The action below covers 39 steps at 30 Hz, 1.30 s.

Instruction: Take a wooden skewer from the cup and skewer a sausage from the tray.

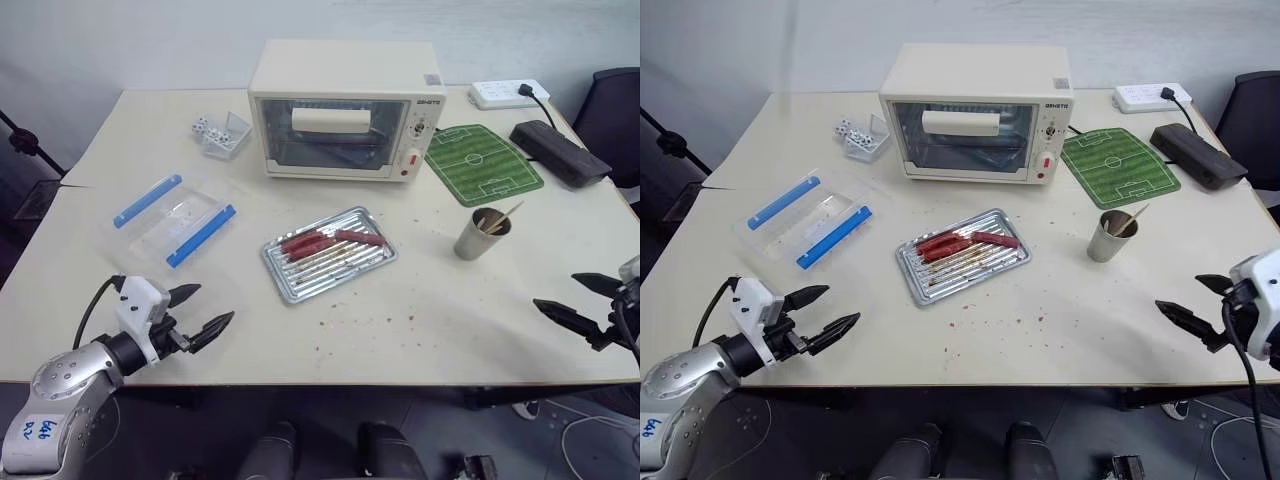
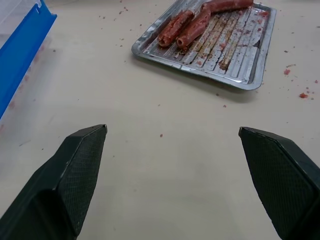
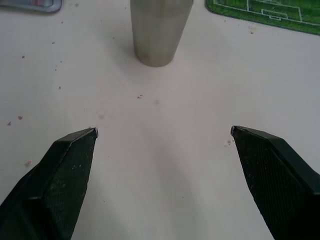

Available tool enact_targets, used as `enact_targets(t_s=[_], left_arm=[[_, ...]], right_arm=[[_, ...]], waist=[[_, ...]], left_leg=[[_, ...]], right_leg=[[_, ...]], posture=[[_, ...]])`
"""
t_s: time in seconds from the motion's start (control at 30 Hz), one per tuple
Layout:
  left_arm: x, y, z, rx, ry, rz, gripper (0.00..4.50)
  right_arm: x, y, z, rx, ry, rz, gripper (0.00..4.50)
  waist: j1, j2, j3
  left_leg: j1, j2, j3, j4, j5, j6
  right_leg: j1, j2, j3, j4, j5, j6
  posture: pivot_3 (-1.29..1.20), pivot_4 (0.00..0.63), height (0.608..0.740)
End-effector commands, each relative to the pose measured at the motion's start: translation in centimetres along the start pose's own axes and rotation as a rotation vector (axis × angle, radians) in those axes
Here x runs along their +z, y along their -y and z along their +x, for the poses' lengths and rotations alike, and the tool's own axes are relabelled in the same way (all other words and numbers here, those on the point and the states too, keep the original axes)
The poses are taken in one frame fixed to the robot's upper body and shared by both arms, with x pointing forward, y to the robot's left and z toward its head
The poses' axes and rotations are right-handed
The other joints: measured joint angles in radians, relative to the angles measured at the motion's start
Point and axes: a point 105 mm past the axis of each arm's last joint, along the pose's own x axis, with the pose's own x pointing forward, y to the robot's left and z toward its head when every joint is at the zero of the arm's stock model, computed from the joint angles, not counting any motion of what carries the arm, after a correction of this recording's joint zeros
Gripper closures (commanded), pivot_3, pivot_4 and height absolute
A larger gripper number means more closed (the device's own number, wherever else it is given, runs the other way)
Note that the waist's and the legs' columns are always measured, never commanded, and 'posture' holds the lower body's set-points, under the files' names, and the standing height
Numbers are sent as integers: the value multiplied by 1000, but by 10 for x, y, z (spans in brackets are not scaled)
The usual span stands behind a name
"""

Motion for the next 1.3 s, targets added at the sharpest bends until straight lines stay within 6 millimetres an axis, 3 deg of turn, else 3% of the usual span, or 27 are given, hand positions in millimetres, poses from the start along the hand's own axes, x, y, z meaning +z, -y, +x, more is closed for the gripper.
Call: enact_targets(t_s=[0.03, 0.2, 0.3, 0.43, 0.5, 0.9, 1.3], left_arm=[[24, 5, 5, -78, 65, 4, 0], [76, 25, 16, -315, 122, 23, 0], [102, 35, 22, -418, 148, 37, 0], [120, 46, 32, -493, 174, 85, 0], [124, 49, 36, -507, 184, 92, 0], [127, 58, 48, -535, 207, 113, 0], [130, 60, 54, -531, 228, 122, 0]], right_arm=[[33, 3, -2, -17, 117, 33, 45], [80, 13, 8, -48, 273, 210, 45], [98, 19, 17, -62, 322, 302, 45], [103, 23, 36, -103, 311, 353, 1009], [98, 21, 43, -121, 285, 348, 1665], [70, 25, 76, -217, 282, 520, 1665], [87, 8, 97, -137, 334, 543, 1665]], waist=[[0, 0, 0], [-2, 0, 0], [-2, 0, 0], [-3, 0, 0], [-3, 0, 0], [-22, 0, 0], [-29, 0, 0]], left_leg=[[0, 0, 0, 0, 0, 0], [0, 1, 0, 1, 1, -1], [0, 2, 0, 1, 2, -1], [-1, 2, 0, -1, 2, -2], [-3, 2, 2, -1, 2, -5], [-2, 6, 9, 1, 1, -3], [1, 7, 12, 1, 1, -2]], right_leg=[[0, 0, 0, 0, 0, 0], [-1, 1, 0, 1, 2, -1], [-1, 1, 0, 1, 3, -2], [-2, 1, 0, -1, 3, -2], [-4, 3, 1, -1, 3, -2], [-6, 13, 8, 2, 3, -1], [-6, 14, 12, 4, 3, -1]], posture=[[0, 150, 740], [0, 150, 740], [0, 150, 740], [0, 150, 740], [0, 150, 740], [0, 150, 740], [0, 150, 740]])
